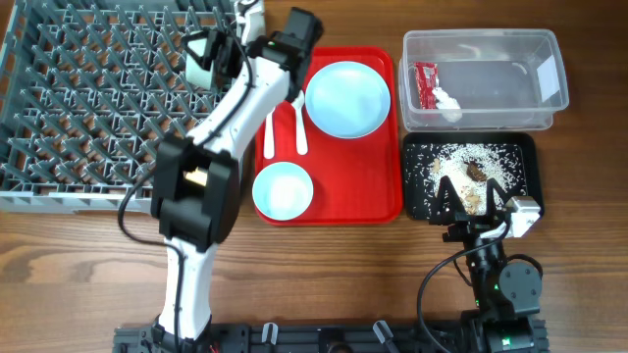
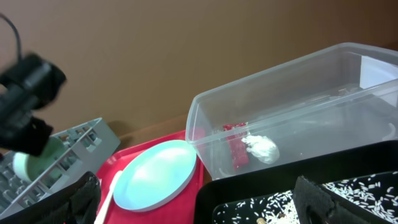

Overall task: Sort waste into correct bins and load items into the dishwasher rack
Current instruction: 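Move the left gripper to the light blue bowl and grasp its rim, then carry the light blue bowl into the rack and release it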

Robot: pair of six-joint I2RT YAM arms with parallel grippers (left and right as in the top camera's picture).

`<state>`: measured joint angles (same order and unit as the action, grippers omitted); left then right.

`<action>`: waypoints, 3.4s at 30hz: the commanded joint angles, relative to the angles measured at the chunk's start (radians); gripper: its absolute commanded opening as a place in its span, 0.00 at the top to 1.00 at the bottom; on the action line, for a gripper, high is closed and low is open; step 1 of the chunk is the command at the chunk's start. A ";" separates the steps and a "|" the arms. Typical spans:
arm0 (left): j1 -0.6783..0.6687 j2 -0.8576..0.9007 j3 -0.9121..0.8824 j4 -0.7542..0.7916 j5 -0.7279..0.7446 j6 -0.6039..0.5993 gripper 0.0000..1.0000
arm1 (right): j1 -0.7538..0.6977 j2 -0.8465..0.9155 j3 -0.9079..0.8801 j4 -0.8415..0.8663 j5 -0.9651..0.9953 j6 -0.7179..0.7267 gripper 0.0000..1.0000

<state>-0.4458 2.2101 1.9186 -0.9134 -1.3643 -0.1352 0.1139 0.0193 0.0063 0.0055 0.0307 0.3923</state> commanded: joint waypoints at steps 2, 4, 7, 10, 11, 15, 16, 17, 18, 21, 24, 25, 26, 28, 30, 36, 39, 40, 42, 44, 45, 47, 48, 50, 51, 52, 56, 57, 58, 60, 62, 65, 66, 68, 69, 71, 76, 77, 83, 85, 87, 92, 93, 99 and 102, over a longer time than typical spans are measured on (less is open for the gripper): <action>-0.089 -0.246 -0.001 -0.131 0.095 -0.108 0.00 | -0.006 -0.016 -0.001 0.006 -0.001 0.008 0.00; -0.108 -0.350 -0.001 -0.302 0.368 -0.256 0.00 | -0.006 -0.016 -0.001 0.006 -0.001 0.007 0.00; -0.100 -0.449 -0.002 -0.470 0.695 -0.396 0.00 | -0.006 -0.016 -0.001 0.006 -0.002 0.008 0.00; -0.086 -0.519 -0.002 -0.591 1.023 -0.428 0.06 | -0.006 -0.016 -0.001 0.006 -0.002 0.008 0.00; -0.086 -0.533 -0.002 -0.629 1.097 -0.428 0.14 | -0.006 -0.016 -0.001 0.006 -0.002 0.008 0.00; -0.119 -0.542 -0.032 -0.752 1.170 -0.488 0.20 | -0.006 -0.016 -0.001 0.006 -0.002 0.008 0.00; -0.134 -0.542 -0.071 -0.749 1.162 -0.511 0.20 | -0.006 -0.016 -0.001 0.006 -0.002 0.008 0.00; -0.142 -0.542 -0.102 -0.742 1.159 -0.533 0.21 | -0.006 -0.016 -0.001 0.006 -0.002 0.008 0.00; -0.150 -0.542 -0.150 -0.722 1.159 -0.555 0.23 | -0.006 -0.016 -0.001 0.006 -0.002 0.007 0.00; -0.172 -0.542 -0.331 -0.608 1.163 -0.581 0.31 | -0.006 -0.016 -0.001 0.006 -0.002 0.007 0.00; -0.173 -0.542 -0.514 -0.467 1.168 -0.595 0.38 | -0.006 -0.016 -0.001 0.006 -0.001 0.008 0.00; -0.166 -0.542 -0.564 -0.421 1.162 -0.609 0.37 | -0.006 -0.016 -0.001 0.006 -0.002 0.007 0.00; -0.156 -0.542 -0.608 -0.372 1.160 -0.614 0.37 | -0.006 -0.016 -0.001 0.006 -0.002 0.008 0.00; -0.132 -0.542 -0.673 -0.277 1.146 -0.613 0.37 | -0.006 -0.016 -0.001 0.006 -0.002 0.007 0.00; -0.105 -0.542 -0.718 -0.196 1.143 -0.608 0.34 | -0.006 -0.016 -0.001 0.006 -0.002 0.007 0.00; -0.090 -0.540 -0.821 -0.046 1.150 -0.594 0.28 | -0.006 -0.016 -0.001 0.006 -0.002 0.007 0.00; -0.091 -0.540 -0.872 0.049 1.184 -0.529 0.26 | -0.006 -0.016 -0.001 0.006 -0.002 0.007 0.00; -0.091 -0.540 -0.886 0.081 1.200 -0.523 0.26 | -0.006 -0.016 -0.001 0.006 -0.002 0.007 0.00; -0.091 -0.540 -0.892 0.096 1.208 -0.523 0.27 | -0.006 -0.016 -0.001 0.006 -0.002 0.008 0.00; -0.091 -0.540 -0.892 0.098 1.215 -0.522 0.31 | -0.006 -0.016 -0.001 0.006 -0.002 0.007 0.00; -0.091 -0.540 -0.892 0.103 1.229 -0.512 0.34 | -0.006 -0.016 -0.001 0.006 -0.002 0.007 0.00; -0.093 -0.540 -0.892 0.138 1.300 -0.431 0.40 | -0.006 -0.016 -0.001 0.006 -0.002 0.008 0.00; -0.098 -0.540 -0.892 0.156 1.331 -0.402 0.43 | -0.006 -0.016 -0.001 0.006 -0.002 0.008 0.00; -0.110 -0.540 -0.892 0.190 1.371 -0.353 0.50 | -0.006 -0.016 -0.001 0.006 -0.002 0.008 0.00; -0.117 -0.540 -0.892 0.200 1.371 -0.340 0.56 | -0.006 -0.016 -0.001 0.006 -0.002 0.008 0.00; -0.124 -0.540 -0.892 0.207 1.367 -0.339 0.57 | -0.006 -0.016 -0.001 0.006 -0.002 0.008 0.00; -0.138 -0.540 -0.892 0.222 1.359 -0.309 0.61 | -0.006 -0.016 -0.001 0.006 -0.002 0.007 0.00; -0.138 -0.540 -0.892 0.222 1.354 -0.309 0.60 | -0.006 -0.016 -0.001 0.006 -0.002 0.007 0.00; -0.138 -0.539 -0.893 0.219 1.338 -0.309 0.57 | -0.006 -0.016 -0.001 0.006 -0.002 0.008 0.00; -0.138 -0.538 -0.900 0.221 1.312 -0.309 0.51 | -0.006 -0.016 -0.001 0.006 -0.002 0.008 0.00; -0.138 -0.534 -0.919 0.239 1.303 -0.309 0.55 | -0.006 -0.016 -0.001 0.006 -0.002 0.007 0.00; -0.138 -0.521 -0.939 0.260 1.304 -0.314 0.69 | -0.006 -0.016 -0.001 0.006 -0.002 0.007 0.00; -0.138 -0.513 -0.939 0.263 1.304 -0.314 0.71 | -0.006 -0.016 -0.001 0.006 -0.002 0.007 0.00; -0.138 -0.507 -0.939 0.270 1.303 -0.313 0.82 | -0.006 -0.016 -0.001 0.006 -0.001 0.008 0.00; -0.138 -0.507 -0.939 0.273 1.303 -0.313 0.94 | -0.006 -0.016 -0.001 0.006 -0.002 0.008 0.00; -0.138 -0.513 -0.935 0.272 1.295 -0.312 0.96 | -0.006 -0.016 -0.001 0.006 -0.001 0.008 0.00; -0.138 -0.576 -0.763 0.020 1.152 -0.319 0.96 | -0.006 -0.016 -0.001 0.006 -0.002 0.007 0.00; -0.138 -0.591 -0.712 -0.044 1.116 -0.319 0.96 | -0.006 -0.016 -0.001 0.006 -0.002 0.007 0.00; -0.140 -0.633 -0.461 -0.407 0.733 -0.427 0.96 | -0.006 -0.016 -0.001 0.006 -0.002 0.008 0.00; -0.139 -0.634 -0.441 -0.497 0.553 -0.491 0.96 | -0.006 -0.016 -0.001 0.006 -0.002 0.007 0.00; -0.137 -0.628 -0.442 -0.576 0.407 -0.576 0.96 | -0.006 -0.016 -0.001 0.006 -0.001 0.008 0.00; -0.083 -0.600 -0.455 -0.657 0.163 -0.857 0.96 | -0.006 -0.016 -0.001 0.006 -0.002 0.007 0.00; -0.065 -0.593 -0.461 -0.629 0.140 -0.860 0.96 | -0.006 -0.016 -0.001 0.006 -0.002 0.008 0.00; 0.045 -0.483 -0.467 -0.555 0.079 -0.805 0.96 | -0.006 -0.016 -0.001 0.006 -0.002 0.008 0.00; 0.084 -0.381 -0.467 -0.481 0.072 -0.703 0.96 | -0.006 -0.016 -0.001 0.006 -0.002 0.008 0.00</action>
<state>-0.3950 1.7370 1.4670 -1.4448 -1.2201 -0.8936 0.1139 0.0135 0.0063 0.0082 0.0307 0.3923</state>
